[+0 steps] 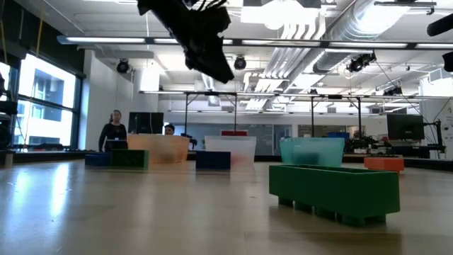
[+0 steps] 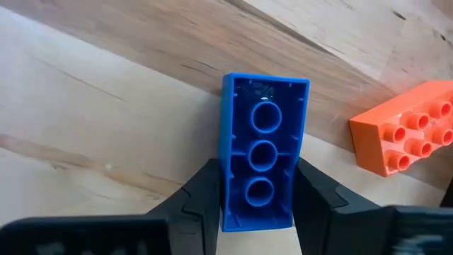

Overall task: Sort & place blocks by color
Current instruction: Put the blue game piece into the orange bin

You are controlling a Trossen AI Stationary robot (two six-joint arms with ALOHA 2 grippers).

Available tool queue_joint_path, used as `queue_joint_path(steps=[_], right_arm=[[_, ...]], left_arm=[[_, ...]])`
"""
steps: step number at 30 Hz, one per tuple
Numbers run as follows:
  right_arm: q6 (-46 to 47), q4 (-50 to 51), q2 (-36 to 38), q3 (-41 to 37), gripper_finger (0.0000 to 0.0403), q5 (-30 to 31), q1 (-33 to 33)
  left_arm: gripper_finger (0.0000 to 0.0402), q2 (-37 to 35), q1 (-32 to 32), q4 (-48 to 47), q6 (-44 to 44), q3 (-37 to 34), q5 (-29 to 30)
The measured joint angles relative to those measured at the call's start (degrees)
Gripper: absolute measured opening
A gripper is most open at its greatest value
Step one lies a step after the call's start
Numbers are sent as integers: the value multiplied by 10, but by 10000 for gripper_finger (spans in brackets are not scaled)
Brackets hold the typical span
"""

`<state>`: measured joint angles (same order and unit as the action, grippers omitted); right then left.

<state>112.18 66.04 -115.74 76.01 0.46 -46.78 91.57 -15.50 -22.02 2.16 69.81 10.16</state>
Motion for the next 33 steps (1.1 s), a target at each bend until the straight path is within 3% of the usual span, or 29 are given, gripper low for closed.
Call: queue_joint_path(steps=[8,13,17,26,33], right_arm=[[-34,9,6,-1,106,11,12],[-47,35,42,-1,106,102,35],[-87,45,70,-1,106,169,56],[-262,36,127,0,106,292,134],[-495,-26,161,0,106,366,206]], left_arm=[[225,-35,-38,-22,-25,0,-7],[225,-57,-62,-21,-34,0,-15],[225,-66,-83,-18,-92,0,-50],[225,-71,-124,-16,-197,0,-170],[225,-71,-120,-9,-259,0,-241]])
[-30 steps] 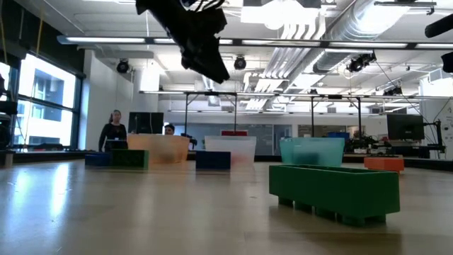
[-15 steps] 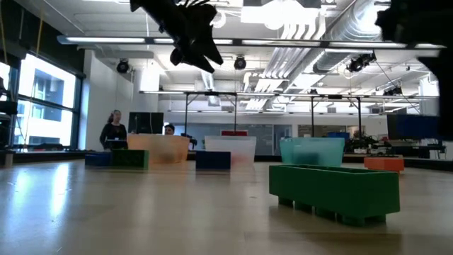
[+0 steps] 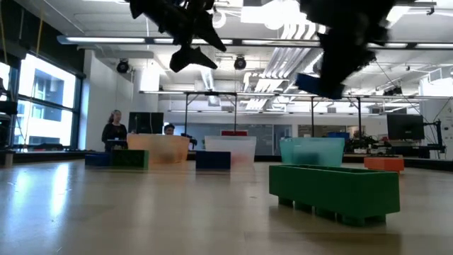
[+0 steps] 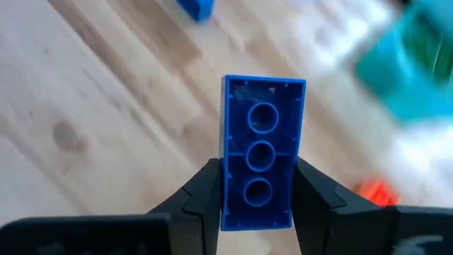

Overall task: Sort & place blocks by color
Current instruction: Put the blue game piece into the orange bin

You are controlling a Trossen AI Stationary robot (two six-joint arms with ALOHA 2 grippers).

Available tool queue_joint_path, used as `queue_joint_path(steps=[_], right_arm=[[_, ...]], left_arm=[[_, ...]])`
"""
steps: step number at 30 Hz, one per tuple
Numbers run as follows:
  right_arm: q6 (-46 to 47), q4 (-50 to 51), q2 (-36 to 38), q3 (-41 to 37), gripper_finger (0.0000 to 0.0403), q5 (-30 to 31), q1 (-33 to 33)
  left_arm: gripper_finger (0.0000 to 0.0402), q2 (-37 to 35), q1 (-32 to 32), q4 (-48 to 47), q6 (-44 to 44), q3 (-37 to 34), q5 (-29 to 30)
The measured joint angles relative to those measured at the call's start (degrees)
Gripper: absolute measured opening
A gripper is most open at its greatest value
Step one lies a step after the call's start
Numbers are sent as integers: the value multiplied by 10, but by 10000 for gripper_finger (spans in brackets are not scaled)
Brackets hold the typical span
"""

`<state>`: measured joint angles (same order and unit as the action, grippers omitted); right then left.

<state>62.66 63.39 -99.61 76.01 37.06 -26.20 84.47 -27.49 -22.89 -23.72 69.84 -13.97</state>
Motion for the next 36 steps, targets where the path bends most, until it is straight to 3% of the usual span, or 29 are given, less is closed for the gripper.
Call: queue_joint_path(steps=[9,19,36], right_arm=[[-315,-113,15,0,106,14,72],[-548,-240,16,0,106,34,121],[-695,-396,18,1,106,63,174]], left_arm=[[225,0,33,1,-16,0,-19],[225,0,48,1,-34,0,-13],[225,1,55,1,-57,0,-7]])
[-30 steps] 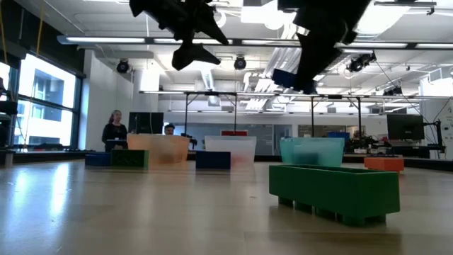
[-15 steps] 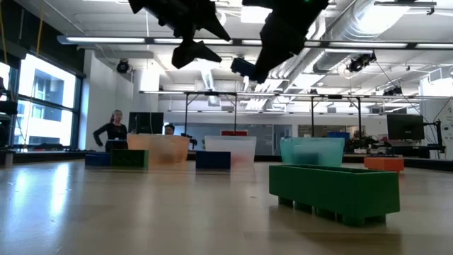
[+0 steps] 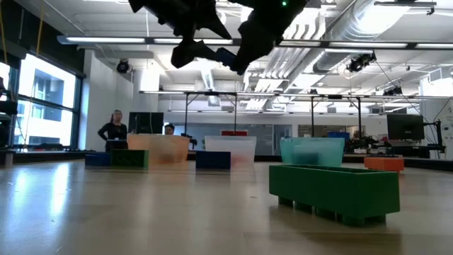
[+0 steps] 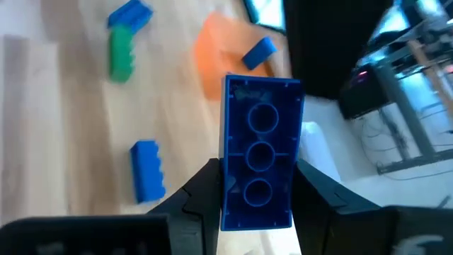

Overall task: Sort & place blocks by color
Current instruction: Put the blue game piece into the orange bin

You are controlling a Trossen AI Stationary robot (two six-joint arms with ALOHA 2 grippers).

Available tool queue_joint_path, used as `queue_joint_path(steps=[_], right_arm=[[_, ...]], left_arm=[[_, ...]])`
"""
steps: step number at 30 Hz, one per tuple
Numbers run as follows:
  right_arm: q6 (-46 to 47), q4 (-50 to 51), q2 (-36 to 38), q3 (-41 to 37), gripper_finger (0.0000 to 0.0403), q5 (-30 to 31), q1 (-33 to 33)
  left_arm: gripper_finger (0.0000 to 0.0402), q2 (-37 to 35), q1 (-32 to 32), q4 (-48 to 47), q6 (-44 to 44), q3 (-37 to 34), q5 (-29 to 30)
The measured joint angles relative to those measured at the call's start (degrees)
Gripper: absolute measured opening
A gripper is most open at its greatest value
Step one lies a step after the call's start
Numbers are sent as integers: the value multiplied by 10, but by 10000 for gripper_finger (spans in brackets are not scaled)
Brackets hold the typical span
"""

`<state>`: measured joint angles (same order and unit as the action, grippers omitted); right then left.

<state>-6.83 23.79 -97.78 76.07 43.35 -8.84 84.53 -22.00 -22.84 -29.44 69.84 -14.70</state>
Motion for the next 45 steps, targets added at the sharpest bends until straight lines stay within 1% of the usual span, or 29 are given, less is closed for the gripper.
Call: queue_joint_path(steps=[3,8,12,15,23,26,29,33,34,35,39,41,43,45], right_arm=[[-12,-21,3,0,106,27,-2],[-10,-35,21,0,106,26,-2],[-21,-58,26,0,106,14,-1],[-24,-59,26,0,106,15,0],[-28,-60,26,0,106,14,6],[-31,-61,26,0,106,20,6],[-42,-62,26,0,106,25,6],[-47,-61,25,0,106,34,6],[-49,-61,25,0,112,37,6],[-51,-61,25,0,125,39,6],[-38,-61,25,0,205,43,5],[-24,-60,25,0,235,45,5],[-12,-54,25,0,255,46,4],[-3,-45,25,0,264,50,2]], left_arm=[[225,0,0,-1,-4,0,3],[225,0,0,4,-5,0,3],[220,0,0,14,7,0,3],[200,0,0,23,9,0,3],[118,0,1,29,14,0,4],[94,0,0,29,16,0,6],[84,0,0,30,29,0,11],[81,0,1,33,44,0,30],[81,0,1,33,48,0,30],[80,0,1,34,52,0,30],[78,0,1,28,87,0,37],[78,0,1,22,94,0,54],[78,0,1,10,102,0,83],[78,0,-3,-5,112,0,109]])
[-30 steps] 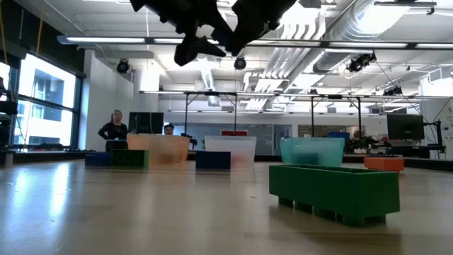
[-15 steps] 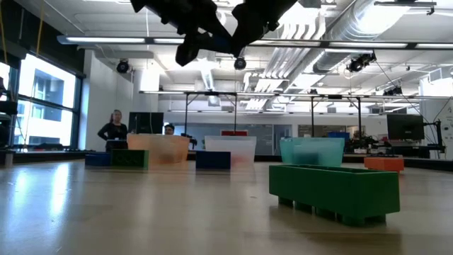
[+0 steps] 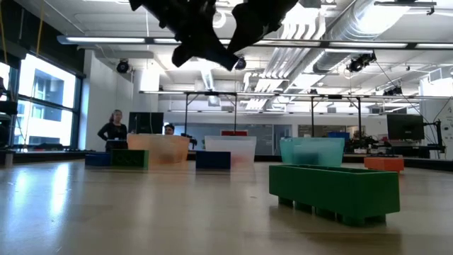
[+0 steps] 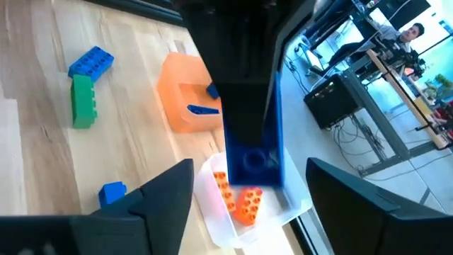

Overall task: Sort & place blocks by color
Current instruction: Put the blue game piece into the orange bin

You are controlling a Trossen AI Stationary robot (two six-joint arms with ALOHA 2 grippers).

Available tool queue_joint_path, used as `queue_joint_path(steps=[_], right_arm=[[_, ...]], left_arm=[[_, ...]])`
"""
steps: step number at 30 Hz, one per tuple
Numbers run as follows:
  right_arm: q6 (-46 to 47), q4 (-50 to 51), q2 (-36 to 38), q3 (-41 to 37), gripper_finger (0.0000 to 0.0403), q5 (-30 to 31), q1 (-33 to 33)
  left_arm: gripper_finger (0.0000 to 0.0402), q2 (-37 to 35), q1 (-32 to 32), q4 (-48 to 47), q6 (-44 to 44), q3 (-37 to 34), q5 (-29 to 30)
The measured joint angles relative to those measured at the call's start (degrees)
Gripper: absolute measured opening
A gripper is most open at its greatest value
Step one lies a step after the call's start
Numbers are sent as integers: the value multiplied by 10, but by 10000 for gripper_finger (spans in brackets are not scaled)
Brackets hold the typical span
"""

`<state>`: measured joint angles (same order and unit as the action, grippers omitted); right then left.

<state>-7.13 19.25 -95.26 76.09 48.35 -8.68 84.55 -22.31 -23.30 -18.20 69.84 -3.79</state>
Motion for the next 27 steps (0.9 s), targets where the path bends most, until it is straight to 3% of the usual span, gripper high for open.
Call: queue_joint_path(steps=[6,11,18,23,27], right_arm=[[40,34,0,0,269,37,-20],[70,42,0,0,270,37,-35],[113,51,0,0,270,35,-52],[139,64,0,0,271,34,-56],[159,74,0,0,271,29,-56]], left_arm=[[78,0,-23,-62,33,0,63],[78,0,-45,-109,45,0,163],[78,4,-80,-148,45,-9,247],[78,5,-122,-136,44,-47,256],[78,5,-154,-129,34,-77,230]])
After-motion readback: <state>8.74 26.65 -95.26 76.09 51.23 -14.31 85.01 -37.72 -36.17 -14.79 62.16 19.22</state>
